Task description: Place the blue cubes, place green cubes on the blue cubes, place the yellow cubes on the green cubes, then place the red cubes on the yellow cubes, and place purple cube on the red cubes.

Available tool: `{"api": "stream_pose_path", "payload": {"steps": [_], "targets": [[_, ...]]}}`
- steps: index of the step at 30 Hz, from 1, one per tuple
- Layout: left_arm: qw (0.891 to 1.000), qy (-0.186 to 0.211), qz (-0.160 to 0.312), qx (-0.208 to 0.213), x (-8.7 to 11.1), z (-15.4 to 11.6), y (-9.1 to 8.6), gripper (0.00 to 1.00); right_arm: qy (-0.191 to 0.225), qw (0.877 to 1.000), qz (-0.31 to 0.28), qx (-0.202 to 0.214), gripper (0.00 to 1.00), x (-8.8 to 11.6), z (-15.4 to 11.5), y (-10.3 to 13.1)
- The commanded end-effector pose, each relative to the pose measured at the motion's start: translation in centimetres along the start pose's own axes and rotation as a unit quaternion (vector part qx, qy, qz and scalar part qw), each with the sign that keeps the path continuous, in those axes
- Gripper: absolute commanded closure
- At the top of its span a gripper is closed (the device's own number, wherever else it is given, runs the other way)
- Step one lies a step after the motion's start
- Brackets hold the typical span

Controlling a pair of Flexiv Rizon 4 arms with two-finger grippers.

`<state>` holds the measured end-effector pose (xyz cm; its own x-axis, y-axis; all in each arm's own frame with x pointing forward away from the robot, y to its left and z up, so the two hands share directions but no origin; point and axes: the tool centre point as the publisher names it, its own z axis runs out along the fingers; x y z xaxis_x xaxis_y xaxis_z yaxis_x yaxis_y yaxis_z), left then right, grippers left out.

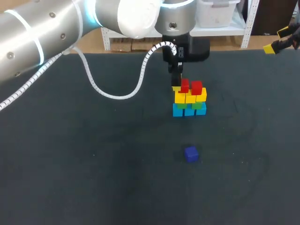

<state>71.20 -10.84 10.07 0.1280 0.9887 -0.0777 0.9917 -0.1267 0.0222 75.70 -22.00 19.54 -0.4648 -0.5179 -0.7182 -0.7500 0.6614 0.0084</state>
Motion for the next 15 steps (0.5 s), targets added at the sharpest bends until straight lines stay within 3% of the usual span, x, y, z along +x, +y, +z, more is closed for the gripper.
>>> {"api": "stream_pose_path", "payload": {"steps": [1, 15], "targets": [[1.000, -0.001, 0.002, 0.004, -0.18, 0.28, 0.21, 1.00, -0.001, 1.000, -0.001, -0.002, 0.00, 0.00, 0.10, -0.14], [1.000, -0.005, 0.002, 0.007, -0.45, 0.95, -0.01, 1.00, -0.001, 1.000, -0.001, -0.002, 0.00, 0.00, 0.10, -0.14]]}}
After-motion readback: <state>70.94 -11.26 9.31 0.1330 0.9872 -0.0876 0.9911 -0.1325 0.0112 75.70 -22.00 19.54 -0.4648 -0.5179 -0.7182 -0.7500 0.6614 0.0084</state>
